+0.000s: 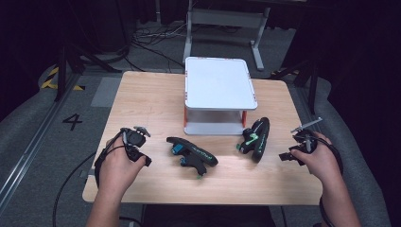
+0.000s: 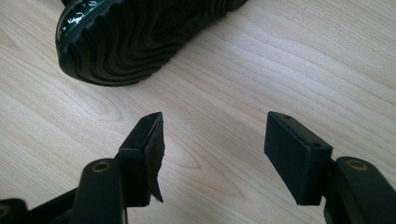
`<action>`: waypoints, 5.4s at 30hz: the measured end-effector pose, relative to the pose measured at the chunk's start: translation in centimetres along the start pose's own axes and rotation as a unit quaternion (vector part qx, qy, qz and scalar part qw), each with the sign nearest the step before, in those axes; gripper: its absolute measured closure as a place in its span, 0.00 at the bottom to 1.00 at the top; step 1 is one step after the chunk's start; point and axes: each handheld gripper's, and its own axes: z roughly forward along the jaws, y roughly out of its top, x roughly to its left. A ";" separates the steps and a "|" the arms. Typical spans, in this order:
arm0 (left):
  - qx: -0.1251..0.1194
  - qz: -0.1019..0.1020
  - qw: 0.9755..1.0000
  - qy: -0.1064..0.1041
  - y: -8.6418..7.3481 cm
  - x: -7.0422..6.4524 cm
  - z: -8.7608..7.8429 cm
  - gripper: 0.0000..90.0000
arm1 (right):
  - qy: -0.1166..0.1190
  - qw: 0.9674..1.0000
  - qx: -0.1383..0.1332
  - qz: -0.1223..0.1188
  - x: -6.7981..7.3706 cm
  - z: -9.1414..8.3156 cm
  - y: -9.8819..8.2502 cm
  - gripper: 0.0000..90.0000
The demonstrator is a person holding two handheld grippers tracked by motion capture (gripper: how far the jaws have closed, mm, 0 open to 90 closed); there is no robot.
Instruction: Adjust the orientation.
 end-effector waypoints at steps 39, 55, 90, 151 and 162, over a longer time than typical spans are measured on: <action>-0.012 0.113 0.990 -0.085 3.6 -8.7 4.2 0.39 | 0.026 0.999 -0.032 -0.002 0.6 0.6 -0.3 0.42; -0.017 0.120 0.989 -0.079 4.6 -9.5 6.8 0.60 | 0.027 0.999 -0.028 0.000 0.3 0.8 -0.8 0.41; 0.000 0.090 0.994 -0.061 2.0 -8.7 0.2 0.78 | 0.031 0.999 -0.041 -0.009 0.5 0.6 0.2 0.41; -0.028 0.178 0.976 -0.124 9.6 -14.4 1.3 0.73 | 0.011 0.999 -0.042 0.022 -0.1 -0.2 -3.3 0.38; -0.026 0.191 0.976 -0.104 8.2 -14.0 -0.1 0.95 | 0.011 0.999 -0.041 0.014 0.2 -0.1 -2.8 0.39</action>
